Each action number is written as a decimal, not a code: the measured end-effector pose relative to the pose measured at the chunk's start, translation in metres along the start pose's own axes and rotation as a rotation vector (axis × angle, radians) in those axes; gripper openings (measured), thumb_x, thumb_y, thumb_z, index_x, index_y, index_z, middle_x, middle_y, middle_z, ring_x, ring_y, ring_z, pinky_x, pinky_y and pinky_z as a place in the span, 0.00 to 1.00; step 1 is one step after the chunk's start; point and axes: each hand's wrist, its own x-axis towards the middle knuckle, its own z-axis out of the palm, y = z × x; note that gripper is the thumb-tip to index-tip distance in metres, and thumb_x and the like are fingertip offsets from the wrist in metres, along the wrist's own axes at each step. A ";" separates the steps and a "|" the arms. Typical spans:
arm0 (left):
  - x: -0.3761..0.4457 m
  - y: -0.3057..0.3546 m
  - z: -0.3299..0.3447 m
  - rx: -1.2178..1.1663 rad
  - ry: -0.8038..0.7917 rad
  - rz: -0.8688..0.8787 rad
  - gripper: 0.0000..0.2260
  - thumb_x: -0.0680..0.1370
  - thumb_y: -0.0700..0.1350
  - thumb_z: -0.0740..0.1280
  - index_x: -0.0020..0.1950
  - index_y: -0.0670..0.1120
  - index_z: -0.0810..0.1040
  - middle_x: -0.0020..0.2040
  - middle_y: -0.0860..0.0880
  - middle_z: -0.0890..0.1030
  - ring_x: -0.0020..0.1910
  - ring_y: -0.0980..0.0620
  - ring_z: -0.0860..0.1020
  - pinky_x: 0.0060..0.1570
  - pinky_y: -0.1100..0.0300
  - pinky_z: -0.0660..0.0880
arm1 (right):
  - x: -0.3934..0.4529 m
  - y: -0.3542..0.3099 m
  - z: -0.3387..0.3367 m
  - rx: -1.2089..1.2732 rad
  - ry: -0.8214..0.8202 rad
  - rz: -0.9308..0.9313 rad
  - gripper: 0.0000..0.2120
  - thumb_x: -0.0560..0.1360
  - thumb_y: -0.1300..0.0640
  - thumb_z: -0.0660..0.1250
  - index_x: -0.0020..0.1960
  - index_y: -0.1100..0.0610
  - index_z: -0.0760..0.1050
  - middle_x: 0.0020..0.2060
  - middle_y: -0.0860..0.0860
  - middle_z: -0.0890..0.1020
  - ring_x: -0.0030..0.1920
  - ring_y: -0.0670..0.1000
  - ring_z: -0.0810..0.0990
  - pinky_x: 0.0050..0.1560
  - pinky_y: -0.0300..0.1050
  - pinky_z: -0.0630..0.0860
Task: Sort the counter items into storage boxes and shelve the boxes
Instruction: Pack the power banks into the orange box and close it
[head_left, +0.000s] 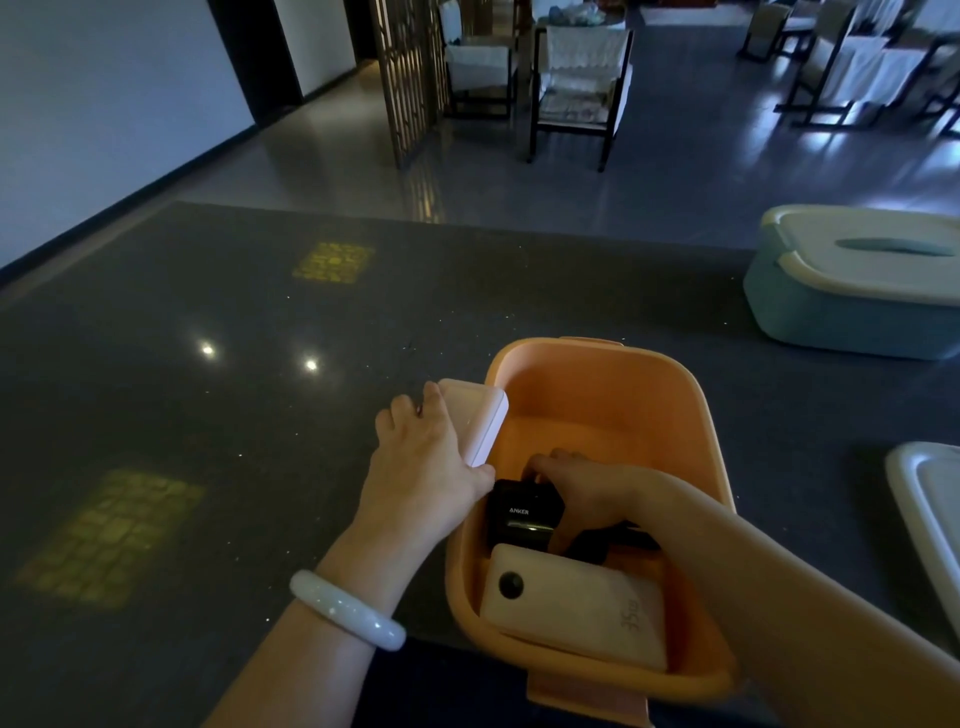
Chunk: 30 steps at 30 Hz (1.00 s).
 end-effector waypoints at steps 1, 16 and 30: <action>0.000 0.000 0.000 0.007 -0.001 0.000 0.47 0.69 0.60 0.73 0.77 0.51 0.46 0.67 0.47 0.62 0.67 0.47 0.63 0.59 0.53 0.71 | 0.000 0.000 0.001 -0.008 -0.009 -0.003 0.41 0.65 0.48 0.78 0.71 0.46 0.59 0.64 0.49 0.67 0.64 0.54 0.67 0.63 0.55 0.71; 0.000 -0.003 -0.001 -0.052 0.006 -0.025 0.47 0.68 0.61 0.73 0.77 0.53 0.48 0.67 0.49 0.62 0.67 0.48 0.63 0.59 0.53 0.71 | -0.011 0.000 -0.006 0.200 0.041 -0.014 0.35 0.66 0.46 0.76 0.69 0.45 0.63 0.63 0.45 0.72 0.60 0.48 0.73 0.58 0.46 0.73; 0.013 0.059 -0.016 -0.252 0.020 0.117 0.42 0.71 0.60 0.70 0.77 0.46 0.53 0.67 0.46 0.62 0.68 0.46 0.60 0.61 0.54 0.67 | -0.071 -0.033 -0.050 1.462 0.294 -0.253 0.14 0.82 0.57 0.58 0.63 0.61 0.74 0.52 0.59 0.82 0.49 0.57 0.82 0.52 0.55 0.80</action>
